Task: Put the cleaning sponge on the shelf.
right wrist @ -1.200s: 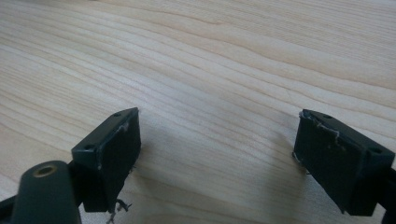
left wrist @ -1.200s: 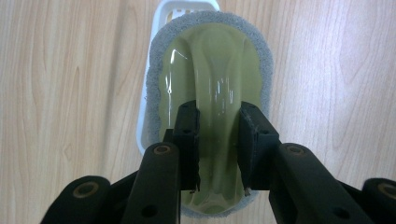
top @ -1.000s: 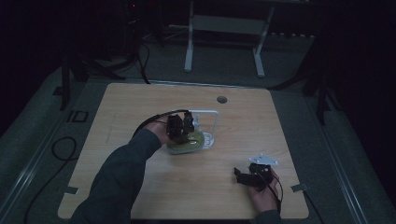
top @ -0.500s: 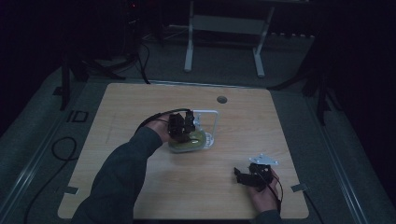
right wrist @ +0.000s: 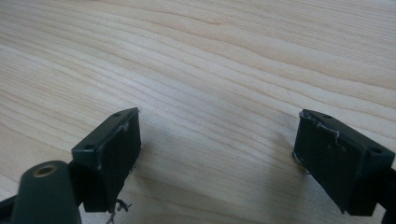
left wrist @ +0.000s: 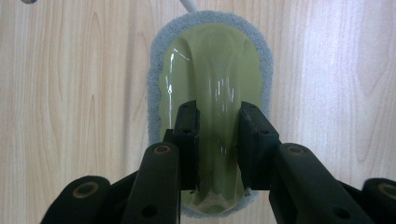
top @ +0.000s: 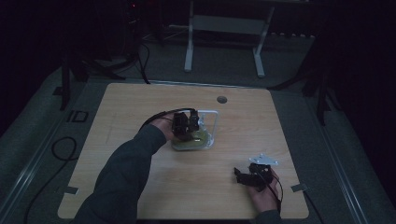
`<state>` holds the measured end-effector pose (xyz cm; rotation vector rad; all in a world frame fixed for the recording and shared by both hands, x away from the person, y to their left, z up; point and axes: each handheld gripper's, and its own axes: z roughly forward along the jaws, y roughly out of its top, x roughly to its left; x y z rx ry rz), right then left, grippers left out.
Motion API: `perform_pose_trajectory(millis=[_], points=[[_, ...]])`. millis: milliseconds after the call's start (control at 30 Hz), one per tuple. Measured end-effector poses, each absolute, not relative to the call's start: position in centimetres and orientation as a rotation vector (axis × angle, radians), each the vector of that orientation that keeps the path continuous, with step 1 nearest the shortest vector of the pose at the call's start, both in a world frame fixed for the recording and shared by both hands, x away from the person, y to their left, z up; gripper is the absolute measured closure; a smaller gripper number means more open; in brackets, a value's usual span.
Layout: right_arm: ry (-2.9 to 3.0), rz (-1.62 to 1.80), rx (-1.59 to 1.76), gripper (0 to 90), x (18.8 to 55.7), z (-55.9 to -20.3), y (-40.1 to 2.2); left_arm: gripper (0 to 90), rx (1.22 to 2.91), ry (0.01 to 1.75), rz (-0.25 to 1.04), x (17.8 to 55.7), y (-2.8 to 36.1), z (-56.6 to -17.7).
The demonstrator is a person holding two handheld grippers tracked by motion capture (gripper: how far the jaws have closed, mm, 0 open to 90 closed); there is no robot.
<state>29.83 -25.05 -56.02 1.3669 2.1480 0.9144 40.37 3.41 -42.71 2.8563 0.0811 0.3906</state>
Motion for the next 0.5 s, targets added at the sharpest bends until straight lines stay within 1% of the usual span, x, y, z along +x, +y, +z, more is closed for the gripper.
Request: perform_pose_trajectory(millis=[500], points=[[2.148, 0.914, 1.367, 14.3, 29.83, -56.02, -25.05, 71.5, 2.861, 0.041, 0.402, 40.78, 3.04, -43.16]])
